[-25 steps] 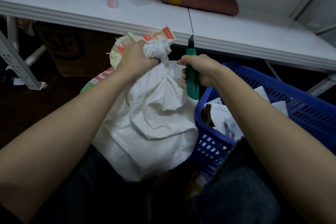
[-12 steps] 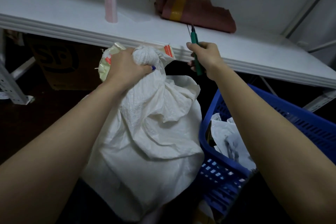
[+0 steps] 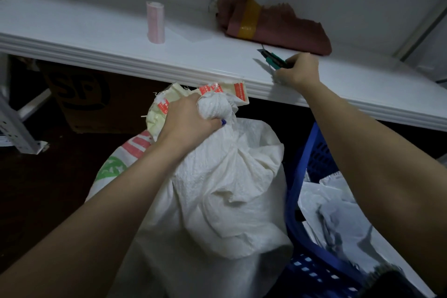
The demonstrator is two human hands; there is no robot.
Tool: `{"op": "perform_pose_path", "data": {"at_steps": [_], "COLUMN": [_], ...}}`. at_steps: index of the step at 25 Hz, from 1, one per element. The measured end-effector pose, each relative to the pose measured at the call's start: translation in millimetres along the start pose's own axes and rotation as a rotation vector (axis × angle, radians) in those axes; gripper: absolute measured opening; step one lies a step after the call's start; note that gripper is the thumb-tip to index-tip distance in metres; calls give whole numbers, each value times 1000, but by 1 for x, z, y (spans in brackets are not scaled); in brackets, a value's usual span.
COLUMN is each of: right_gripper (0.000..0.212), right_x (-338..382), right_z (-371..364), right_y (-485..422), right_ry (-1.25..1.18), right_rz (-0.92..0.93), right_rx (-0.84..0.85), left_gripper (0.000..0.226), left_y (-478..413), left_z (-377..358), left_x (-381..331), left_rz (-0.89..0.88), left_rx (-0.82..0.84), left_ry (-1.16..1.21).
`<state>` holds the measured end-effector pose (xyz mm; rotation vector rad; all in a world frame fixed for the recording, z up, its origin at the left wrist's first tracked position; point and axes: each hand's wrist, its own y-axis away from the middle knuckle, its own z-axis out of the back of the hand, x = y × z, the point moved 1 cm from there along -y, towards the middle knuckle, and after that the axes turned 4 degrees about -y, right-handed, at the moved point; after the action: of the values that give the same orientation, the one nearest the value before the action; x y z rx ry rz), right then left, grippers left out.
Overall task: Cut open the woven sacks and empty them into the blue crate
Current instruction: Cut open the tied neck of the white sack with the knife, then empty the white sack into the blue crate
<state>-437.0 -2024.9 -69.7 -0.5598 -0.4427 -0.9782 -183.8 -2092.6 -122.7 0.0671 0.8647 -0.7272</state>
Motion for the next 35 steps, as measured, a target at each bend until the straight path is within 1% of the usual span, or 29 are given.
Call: {"op": "perform_pose_path", "data": {"at_steps": [4,7,10,14,16,18,19,20,21,22,23,24,25,27,29,31,33,35], "right_gripper": [30,25,25,36,41,34,28,20,13,11,16,21,25,22,13,8,11,24], "right_x": [-5,-7,-6,-7,2,19,30,40,51,62,72,79,84,90,89,87,89,91], "right_z": [-12,-21,-23,-25,-24,-23,-23,-22,-21,-20,-18,-16,-15,-10,-6,-2,1,9], "right_y": [-16,-29,-28,-25,-13,9,24,41,59,77,93,105,114,127,139,155,170,184], "right_ry": [-41,-37,110,209,222,80,-36,-173,-301,-390,-414,-371,-321,-291,-374,-457,-510,-533], "right_rz": [17,26,70,76,166,345,424,447,427,399,384,398,426,486,511,507,460,377], "right_rx": [61,68,74,53,-6,-51,-28,50,180,333,477,569,598,528,449,405,339,283], "left_gripper": [40,40,40,40,41,45,46,48,48,48,47,46,46,50,58,64,64,63], "left_y": [-5,-7,-8,-8,-7,-7,-6,-4,-3,-1,1,4,6,11,17,24,29,38], "left_z": [-1,-1,-2,-1,1,2,3,5,6,8,11,14,17,25,32,38,45,52], "left_x": [5,7,9,8,8,9,10,10,10,9,10,9,9,8,7,6,5,1], "left_rz": [5,5,16,23,28,30,32,31,31,31,35,36,33,18,1,-37,-97,-129], "left_rx": [10,11,22,29,26,21,14,5,-2,-13,-22,-35,-48,-86,-124,-151,-181,-223], "left_ry": [6,-4,-3,3,7,10,15,24,35,44,48,42,37,38,46,17,-21,-24]}}
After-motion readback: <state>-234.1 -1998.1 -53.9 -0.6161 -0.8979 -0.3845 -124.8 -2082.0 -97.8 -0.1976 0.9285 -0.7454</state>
